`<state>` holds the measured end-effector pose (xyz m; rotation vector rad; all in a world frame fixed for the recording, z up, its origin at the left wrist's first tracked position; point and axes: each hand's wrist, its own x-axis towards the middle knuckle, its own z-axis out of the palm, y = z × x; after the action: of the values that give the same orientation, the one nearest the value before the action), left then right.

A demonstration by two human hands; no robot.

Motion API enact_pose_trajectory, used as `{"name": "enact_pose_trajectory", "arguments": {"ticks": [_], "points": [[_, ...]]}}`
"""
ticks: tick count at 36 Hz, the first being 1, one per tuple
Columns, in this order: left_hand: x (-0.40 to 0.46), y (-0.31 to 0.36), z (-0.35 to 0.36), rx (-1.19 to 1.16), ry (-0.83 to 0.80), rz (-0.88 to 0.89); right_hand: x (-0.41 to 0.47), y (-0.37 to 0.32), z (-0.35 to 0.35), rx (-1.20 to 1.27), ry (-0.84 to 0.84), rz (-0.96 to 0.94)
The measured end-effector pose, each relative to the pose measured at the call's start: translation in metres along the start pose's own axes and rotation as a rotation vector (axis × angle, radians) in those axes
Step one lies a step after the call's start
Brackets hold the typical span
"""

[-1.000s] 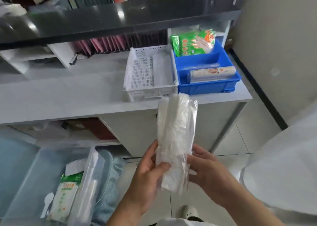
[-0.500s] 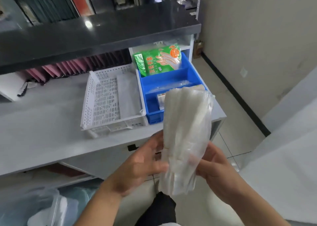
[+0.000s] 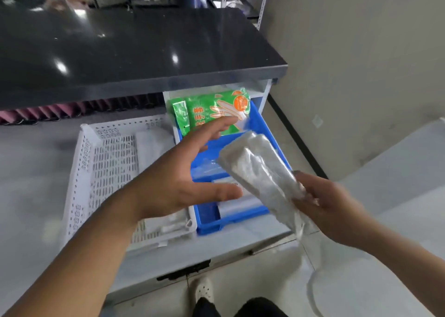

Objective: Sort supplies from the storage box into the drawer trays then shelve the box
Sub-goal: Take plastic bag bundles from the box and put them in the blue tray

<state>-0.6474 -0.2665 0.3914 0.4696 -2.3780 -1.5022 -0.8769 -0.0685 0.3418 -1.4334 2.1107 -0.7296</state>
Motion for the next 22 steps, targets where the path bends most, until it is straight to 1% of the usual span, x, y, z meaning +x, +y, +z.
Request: {"name": "enact_pose_trajectory", "arguments": {"ticks": [2, 5, 8, 10, 13, 16, 19, 22], "points": [[0.015, 0.015, -0.005, 0.131, -0.019, -0.003, 0.014, -0.006, -0.005, -0.187, 0.013, -0.020], [0.039, 0.030, -0.010, 0.393, -0.083, -0.023, 0.037, -0.016, -0.014, -0.415, 0.063, -0.175], [0.065, 0.031, -0.011, 0.695, -0.152, -0.117, 0.065, -0.018, -0.020, -0.609, 0.071, -0.338], [0.082, 0.024, -0.009, 0.835, -0.174, -0.206, 0.089, -0.015, -0.023, -0.683, 0.027, -0.386], [0.105, 0.007, -0.006, 0.935, -0.164, -0.308, 0.126, -0.007, -0.026, -0.702, 0.014, -0.497], [0.122, -0.015, -0.006, 0.983, -0.131, -0.370, 0.162, 0.002, -0.021, -0.736, 0.011, -0.562], [0.136, -0.039, -0.003, 1.024, -0.088, -0.425, 0.191, 0.014, -0.010, -0.751, 0.003, -0.590], [0.146, -0.065, 0.005, 1.028, -0.060, -0.485, 0.212, 0.027, 0.009, -0.715, -0.028, -0.598]]}}
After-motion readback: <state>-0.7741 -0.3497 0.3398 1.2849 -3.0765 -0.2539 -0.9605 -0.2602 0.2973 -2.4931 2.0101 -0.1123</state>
